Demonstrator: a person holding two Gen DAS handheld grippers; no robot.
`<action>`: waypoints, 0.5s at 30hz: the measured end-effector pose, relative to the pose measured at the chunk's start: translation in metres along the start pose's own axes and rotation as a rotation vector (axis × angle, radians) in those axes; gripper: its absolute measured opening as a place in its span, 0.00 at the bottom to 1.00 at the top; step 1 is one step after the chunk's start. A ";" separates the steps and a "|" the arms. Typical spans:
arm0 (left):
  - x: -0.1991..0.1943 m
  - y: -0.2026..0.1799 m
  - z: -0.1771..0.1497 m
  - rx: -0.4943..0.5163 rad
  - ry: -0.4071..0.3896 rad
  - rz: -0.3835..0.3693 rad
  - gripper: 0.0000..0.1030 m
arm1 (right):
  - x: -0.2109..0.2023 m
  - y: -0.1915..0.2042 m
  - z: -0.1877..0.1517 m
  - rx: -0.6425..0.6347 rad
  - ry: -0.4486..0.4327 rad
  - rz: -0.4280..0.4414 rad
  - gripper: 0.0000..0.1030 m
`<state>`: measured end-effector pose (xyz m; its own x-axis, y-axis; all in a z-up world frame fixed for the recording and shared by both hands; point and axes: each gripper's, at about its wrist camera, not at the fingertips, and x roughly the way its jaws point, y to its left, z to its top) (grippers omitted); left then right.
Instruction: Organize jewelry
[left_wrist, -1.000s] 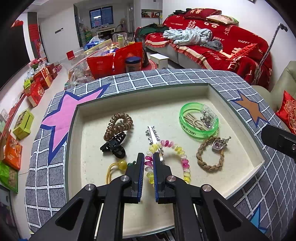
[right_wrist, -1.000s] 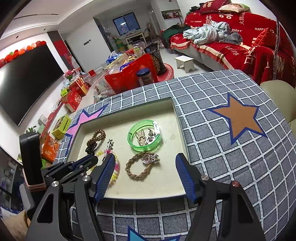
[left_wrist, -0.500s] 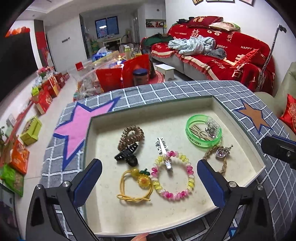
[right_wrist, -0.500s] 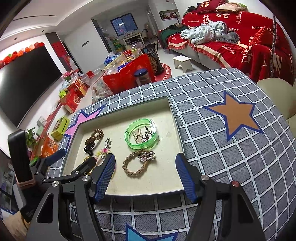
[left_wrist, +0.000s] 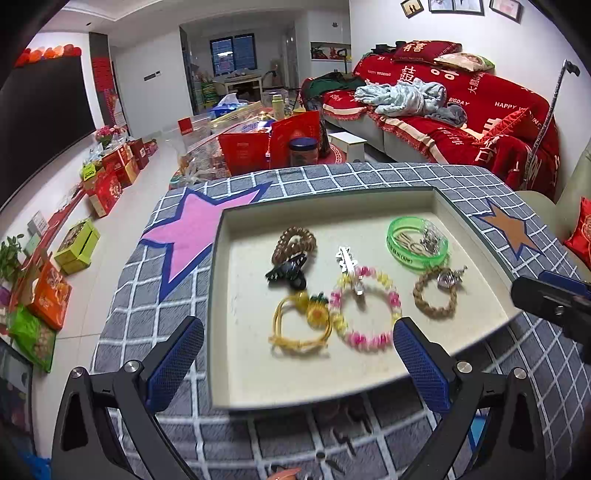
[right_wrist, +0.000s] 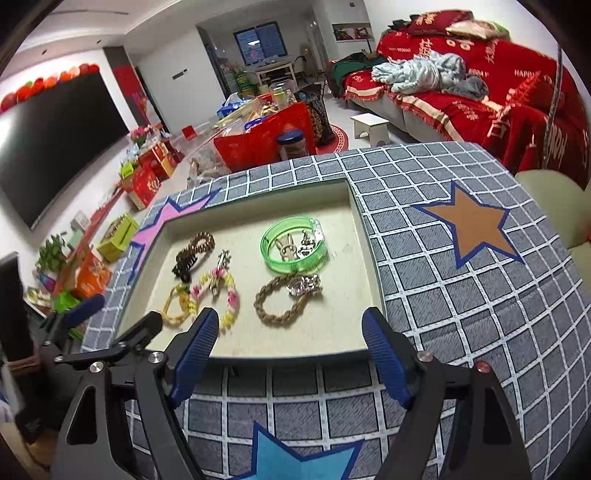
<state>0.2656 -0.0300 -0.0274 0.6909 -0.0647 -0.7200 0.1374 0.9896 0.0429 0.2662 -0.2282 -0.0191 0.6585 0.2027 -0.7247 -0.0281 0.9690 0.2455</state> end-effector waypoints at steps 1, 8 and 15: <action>-0.003 0.001 -0.002 -0.005 0.000 -0.001 1.00 | -0.001 0.005 -0.003 -0.022 -0.006 -0.017 0.82; -0.026 0.011 -0.027 -0.059 -0.002 0.008 1.00 | -0.010 0.020 -0.024 -0.076 -0.048 -0.033 1.00; -0.041 0.014 -0.043 -0.100 -0.012 0.031 1.00 | -0.018 0.028 -0.043 -0.106 -0.079 -0.072 1.00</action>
<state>0.2087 -0.0078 -0.0274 0.7025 -0.0353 -0.7108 0.0451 0.9990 -0.0050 0.2212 -0.1985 -0.0262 0.7184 0.1242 -0.6844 -0.0551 0.9910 0.1219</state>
